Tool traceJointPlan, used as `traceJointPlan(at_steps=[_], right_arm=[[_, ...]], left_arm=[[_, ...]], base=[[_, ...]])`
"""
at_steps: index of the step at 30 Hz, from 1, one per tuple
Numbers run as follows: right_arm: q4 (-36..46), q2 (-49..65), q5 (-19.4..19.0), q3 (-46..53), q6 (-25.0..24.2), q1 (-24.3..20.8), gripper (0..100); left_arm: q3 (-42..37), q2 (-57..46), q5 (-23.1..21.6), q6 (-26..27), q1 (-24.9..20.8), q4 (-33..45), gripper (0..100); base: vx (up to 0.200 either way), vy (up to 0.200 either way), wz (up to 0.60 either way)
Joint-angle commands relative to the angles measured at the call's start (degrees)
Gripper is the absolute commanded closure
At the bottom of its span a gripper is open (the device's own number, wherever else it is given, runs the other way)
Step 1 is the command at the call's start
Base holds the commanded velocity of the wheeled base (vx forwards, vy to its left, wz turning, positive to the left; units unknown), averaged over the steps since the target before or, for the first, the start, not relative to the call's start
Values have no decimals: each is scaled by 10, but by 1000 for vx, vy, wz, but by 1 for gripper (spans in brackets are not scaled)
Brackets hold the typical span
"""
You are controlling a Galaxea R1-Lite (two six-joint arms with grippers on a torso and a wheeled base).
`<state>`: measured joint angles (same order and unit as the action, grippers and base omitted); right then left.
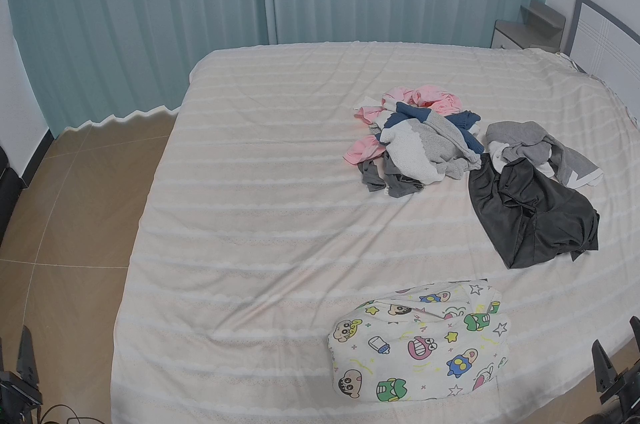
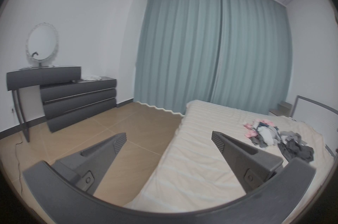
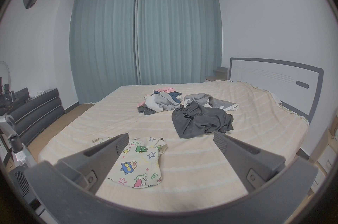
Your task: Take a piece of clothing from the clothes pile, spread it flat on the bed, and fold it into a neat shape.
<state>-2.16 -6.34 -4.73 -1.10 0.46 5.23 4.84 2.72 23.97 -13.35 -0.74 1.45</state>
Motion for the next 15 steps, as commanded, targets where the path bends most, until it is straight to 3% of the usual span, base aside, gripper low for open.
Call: traceJointPlan(at_steps=[1, 3, 9, 13, 15], right_arm=[[2, 6, 65, 11, 16, 1, 0], [-2, 6, 53, 11, 34, 1, 0], [-2, 6, -41, 11, 24, 1, 0], [-1, 6, -44, 11, 31, 1, 0], [0, 6, -49, 11, 57, 1, 0]], left_arm=[[-45, -27, -139, 25, 7, -35, 0], [-44, -27, -151, 29, 7, -31, 0], [-46, -27, -155, 30, 7, -37, 0], [-46, -27, -155, 32, 7, -36, 0], [-47, -27, -154, 29, 7, -37, 0]], base=[[0, 0, 0], [0, 0, 0], [0, 0, 0], [0, 0, 0], [0, 0, 0]])
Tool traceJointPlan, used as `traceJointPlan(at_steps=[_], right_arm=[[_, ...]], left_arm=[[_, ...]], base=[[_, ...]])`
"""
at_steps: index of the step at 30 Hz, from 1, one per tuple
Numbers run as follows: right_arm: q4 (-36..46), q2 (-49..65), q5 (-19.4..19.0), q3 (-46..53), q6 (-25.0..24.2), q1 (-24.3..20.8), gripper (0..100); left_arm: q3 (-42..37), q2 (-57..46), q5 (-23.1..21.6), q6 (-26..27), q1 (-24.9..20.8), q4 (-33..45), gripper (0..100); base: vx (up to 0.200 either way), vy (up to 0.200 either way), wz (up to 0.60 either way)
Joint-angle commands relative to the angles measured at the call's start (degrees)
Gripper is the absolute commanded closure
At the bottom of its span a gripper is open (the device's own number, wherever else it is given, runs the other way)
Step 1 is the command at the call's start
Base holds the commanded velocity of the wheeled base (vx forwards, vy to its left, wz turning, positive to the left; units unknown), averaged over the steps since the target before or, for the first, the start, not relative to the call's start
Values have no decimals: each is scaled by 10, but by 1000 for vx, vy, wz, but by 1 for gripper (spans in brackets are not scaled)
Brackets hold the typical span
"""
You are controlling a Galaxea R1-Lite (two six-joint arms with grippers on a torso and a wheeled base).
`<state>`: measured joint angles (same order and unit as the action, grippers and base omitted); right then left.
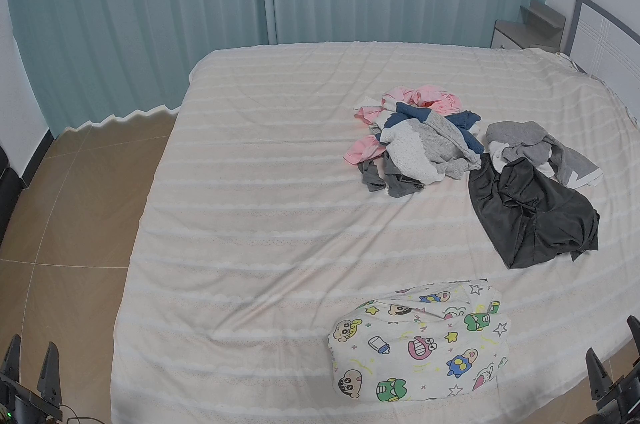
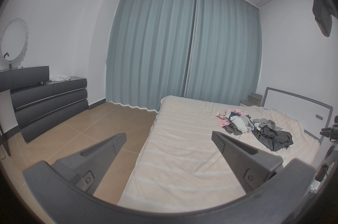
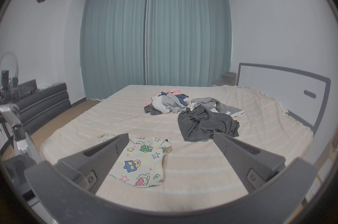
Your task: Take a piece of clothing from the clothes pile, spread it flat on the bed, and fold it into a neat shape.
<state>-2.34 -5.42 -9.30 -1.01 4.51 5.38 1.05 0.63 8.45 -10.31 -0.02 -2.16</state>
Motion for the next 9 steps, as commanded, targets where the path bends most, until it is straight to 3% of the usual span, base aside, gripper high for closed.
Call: traceJointPlan(at_steps=[1, 9], right_arm=[[1, -3, -4, 10, 31, 0, 0], [1, -3, 23, 10, 34, 0, 0]], left_arm=[[-9, -6, 1, -1, 0, -1, 0], [-9, -6, 2, -2, 0, -1, 0]], base=[[0, 0, 0], [0, 0, 0]])
